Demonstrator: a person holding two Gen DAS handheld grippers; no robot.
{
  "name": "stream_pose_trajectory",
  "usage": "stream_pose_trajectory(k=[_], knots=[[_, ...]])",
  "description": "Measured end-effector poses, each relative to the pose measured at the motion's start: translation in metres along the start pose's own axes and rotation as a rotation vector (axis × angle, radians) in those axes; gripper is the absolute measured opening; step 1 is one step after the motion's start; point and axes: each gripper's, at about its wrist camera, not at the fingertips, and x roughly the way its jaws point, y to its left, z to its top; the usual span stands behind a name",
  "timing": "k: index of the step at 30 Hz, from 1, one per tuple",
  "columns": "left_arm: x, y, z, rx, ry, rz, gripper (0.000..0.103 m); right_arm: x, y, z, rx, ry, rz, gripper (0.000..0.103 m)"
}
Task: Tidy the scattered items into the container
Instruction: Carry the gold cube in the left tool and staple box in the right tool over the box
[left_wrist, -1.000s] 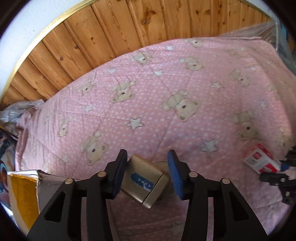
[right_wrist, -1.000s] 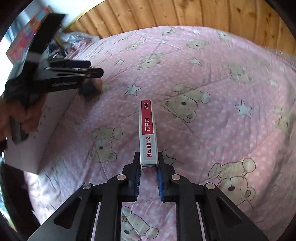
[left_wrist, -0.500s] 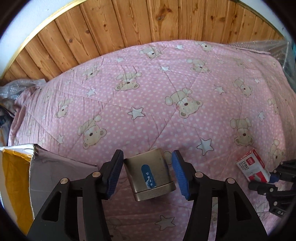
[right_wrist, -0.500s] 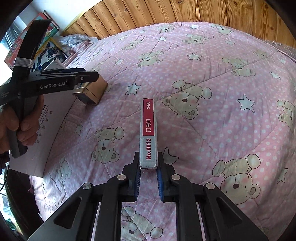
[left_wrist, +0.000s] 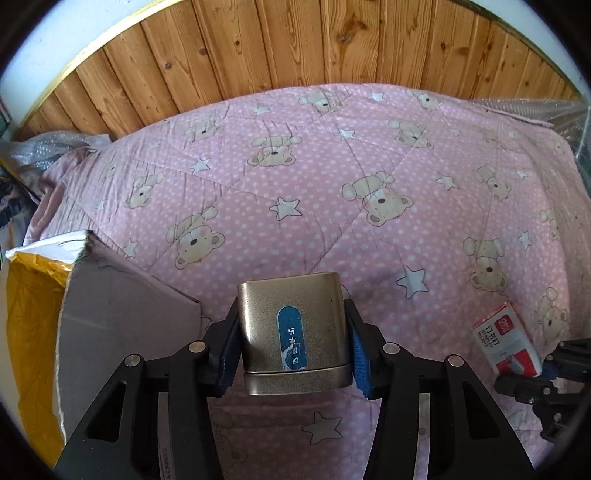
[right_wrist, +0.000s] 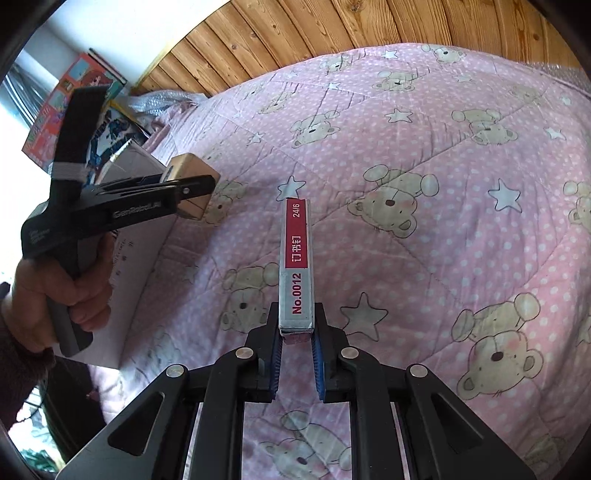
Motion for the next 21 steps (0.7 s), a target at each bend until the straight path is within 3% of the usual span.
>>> stream_pose_trajectory(k=[9,21], knots=[[-0.049,-0.010,-0.055,-0.007,-0.006,-0.064,0.052,-0.008,0.024,-0.015,-0.008,-0.004,0.015,0.015],[-0.115,-0.015,-0.121,-0.032,-0.047,-0.133,0.052,-0.026,0.074,-0.067,-0.035,-0.019,0.006,0.015]])
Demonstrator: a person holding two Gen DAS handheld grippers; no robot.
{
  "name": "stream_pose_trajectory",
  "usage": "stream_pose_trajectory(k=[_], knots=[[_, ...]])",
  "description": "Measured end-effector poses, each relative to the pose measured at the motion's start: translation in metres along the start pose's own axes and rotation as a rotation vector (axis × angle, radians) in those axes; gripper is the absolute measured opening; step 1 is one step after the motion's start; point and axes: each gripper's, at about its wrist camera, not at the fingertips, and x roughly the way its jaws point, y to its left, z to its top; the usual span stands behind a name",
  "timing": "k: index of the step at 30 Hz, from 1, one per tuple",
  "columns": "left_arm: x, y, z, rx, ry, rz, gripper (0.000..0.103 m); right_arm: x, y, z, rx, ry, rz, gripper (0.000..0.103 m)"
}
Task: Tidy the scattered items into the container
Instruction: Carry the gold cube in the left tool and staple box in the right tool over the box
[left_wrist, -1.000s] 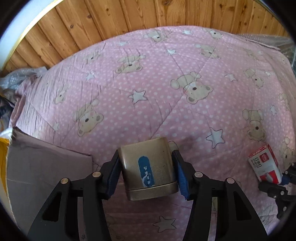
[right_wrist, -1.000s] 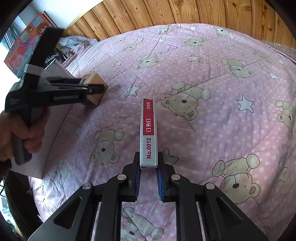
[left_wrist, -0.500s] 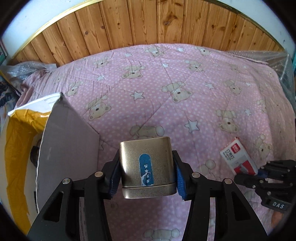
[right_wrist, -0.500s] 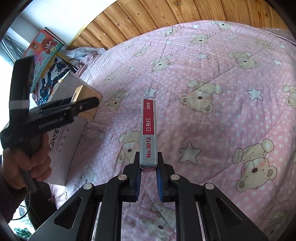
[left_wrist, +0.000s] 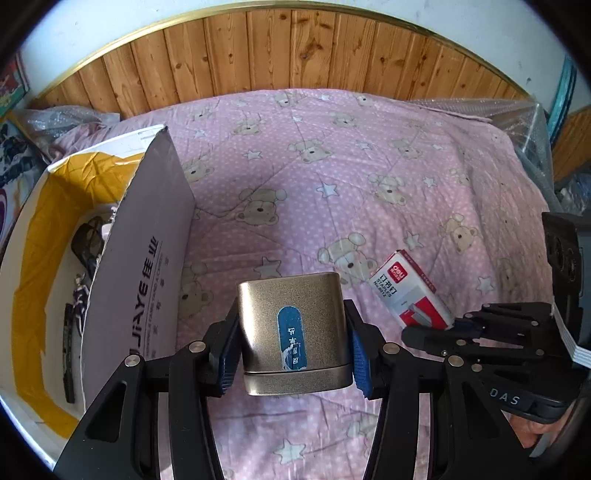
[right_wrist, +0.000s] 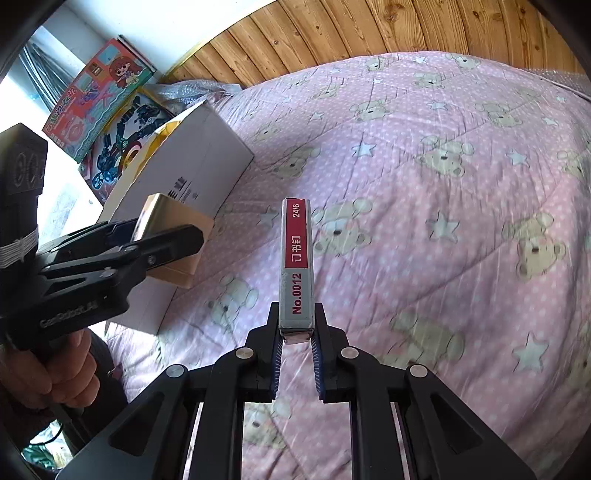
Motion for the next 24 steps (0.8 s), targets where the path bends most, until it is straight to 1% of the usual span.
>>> stream_pose_trajectory(k=[10,16,21,24], knots=[[-0.037,0.003,-0.052,-0.047,-0.006,-0.071,0.052,-0.011,0.032,-0.044,-0.027,0.006,-0.047,0.015],[-0.050,0.004,-0.084,-0.093,0.000,-0.125,0.052,-0.024,0.041,-0.069,-0.009,-0.009,-0.043,0.015],[-0.066,0.005,-0.102,-0.106,-0.023,-0.148,0.052,-0.035,0.056,-0.088,-0.003,-0.025,-0.042,0.015],[-0.080,0.009,-0.109,-0.115,-0.054,-0.155,0.052,-0.043,0.069,-0.100,-0.007,-0.045,-0.031,0.015]])
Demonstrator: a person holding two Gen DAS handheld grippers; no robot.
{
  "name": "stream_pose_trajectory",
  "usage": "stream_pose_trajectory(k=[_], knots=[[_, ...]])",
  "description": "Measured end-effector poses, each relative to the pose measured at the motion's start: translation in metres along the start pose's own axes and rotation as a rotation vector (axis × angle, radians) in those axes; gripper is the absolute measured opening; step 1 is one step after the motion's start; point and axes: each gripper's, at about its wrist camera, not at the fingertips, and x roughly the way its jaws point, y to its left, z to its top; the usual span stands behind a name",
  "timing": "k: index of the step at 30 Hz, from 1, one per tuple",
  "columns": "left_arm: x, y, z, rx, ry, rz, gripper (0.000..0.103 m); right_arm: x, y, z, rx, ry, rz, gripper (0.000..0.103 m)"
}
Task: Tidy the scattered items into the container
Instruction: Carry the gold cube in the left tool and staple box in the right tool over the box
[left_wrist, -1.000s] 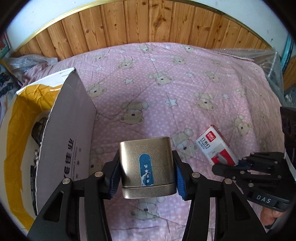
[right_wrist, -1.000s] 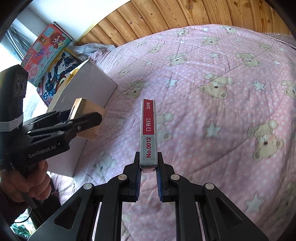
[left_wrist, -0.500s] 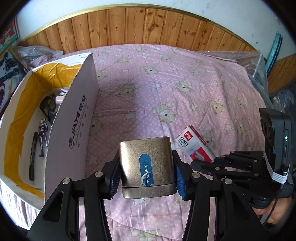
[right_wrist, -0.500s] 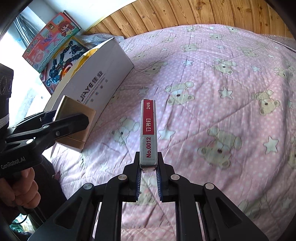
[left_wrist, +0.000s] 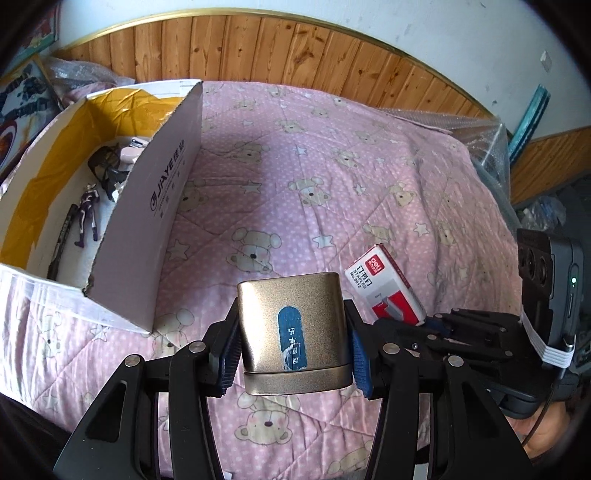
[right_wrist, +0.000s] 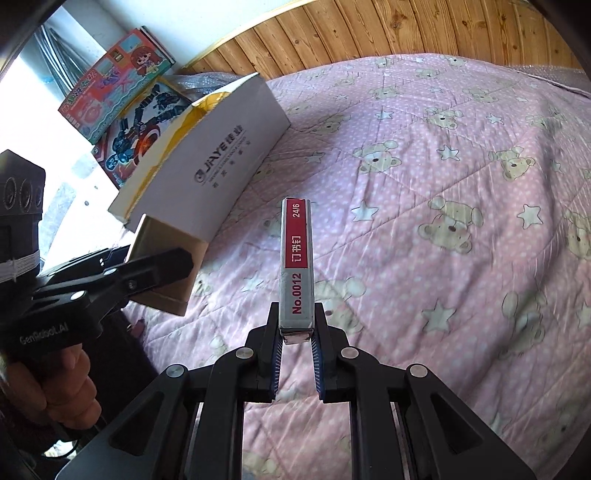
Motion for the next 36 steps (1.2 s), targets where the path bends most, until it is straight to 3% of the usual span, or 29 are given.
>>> stream_pose_trajectory(k=[7,14,26,36], knots=[[-0.036,0.003,-0.010,-0.004,-0.066,-0.030,0.052,-0.017,0.038,-0.017,-0.027,-0.029,0.051,0.015],[-0.067,0.023,-0.012,-0.059,-0.131,-0.057,0.052,-0.030,0.077,-0.009,-0.098,-0.048,0.071,0.015],[-0.116,0.093,0.015,-0.154,-0.260,-0.016,0.052,-0.040,0.137,0.037,-0.234,-0.094,0.090,0.015],[-0.139,0.150,0.043,-0.154,-0.305,-0.011,0.052,-0.036,0.180,0.081,-0.331,-0.112,0.095,0.015]])
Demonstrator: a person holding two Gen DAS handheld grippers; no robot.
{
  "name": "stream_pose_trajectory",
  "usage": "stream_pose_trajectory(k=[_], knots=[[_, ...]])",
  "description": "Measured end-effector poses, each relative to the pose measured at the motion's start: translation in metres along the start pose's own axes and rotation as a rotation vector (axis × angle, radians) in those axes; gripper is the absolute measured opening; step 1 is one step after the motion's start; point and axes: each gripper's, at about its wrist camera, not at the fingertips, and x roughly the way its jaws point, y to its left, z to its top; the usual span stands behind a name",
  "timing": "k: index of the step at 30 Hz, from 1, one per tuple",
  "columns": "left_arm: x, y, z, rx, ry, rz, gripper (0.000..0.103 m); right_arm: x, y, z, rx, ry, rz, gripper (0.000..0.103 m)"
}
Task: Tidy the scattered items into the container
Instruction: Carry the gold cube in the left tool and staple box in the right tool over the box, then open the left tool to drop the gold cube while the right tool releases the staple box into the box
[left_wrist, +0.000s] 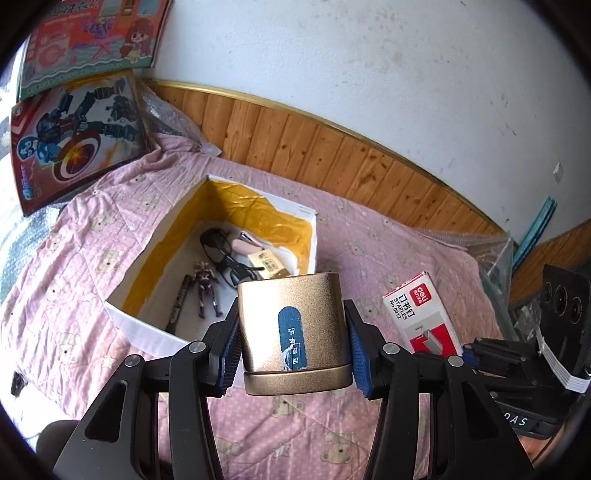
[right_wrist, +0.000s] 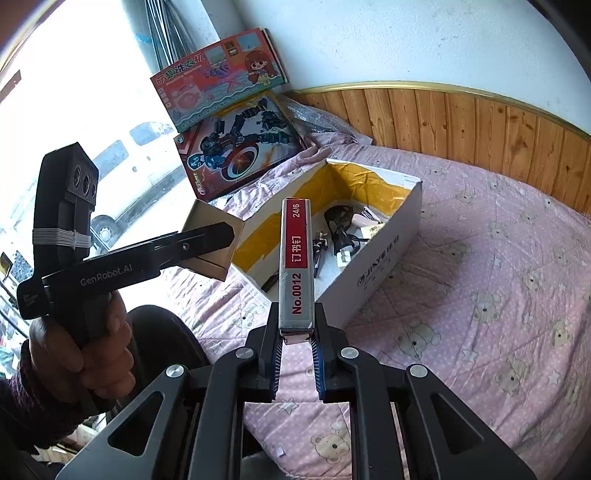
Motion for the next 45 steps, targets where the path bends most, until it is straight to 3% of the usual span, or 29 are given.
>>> stream_pose_trajectory(k=[9,16,24,35,45], knots=[[0.009,0.027,0.029,0.012,-0.008,0.018,0.052,0.027,0.015,0.036,-0.053,0.027,0.006,0.015],[0.037,0.051,0.045,0.000,0.052,0.035,0.052,0.067,0.013,0.055,-0.057,0.107,0.014,0.015],[0.078,0.068,0.049,0.027,0.172,0.060,0.052,0.116,0.013,0.063,-0.118,0.230,-0.003,0.015],[0.141,0.076,0.040,0.107,0.402,0.080,0.052,0.171,0.011,0.064,-0.178,0.410,-0.023,0.016],[0.183,0.087,0.027,0.096,0.577,0.086,0.052,0.209,0.007,0.056,-0.240,0.591,-0.037,0.016]])
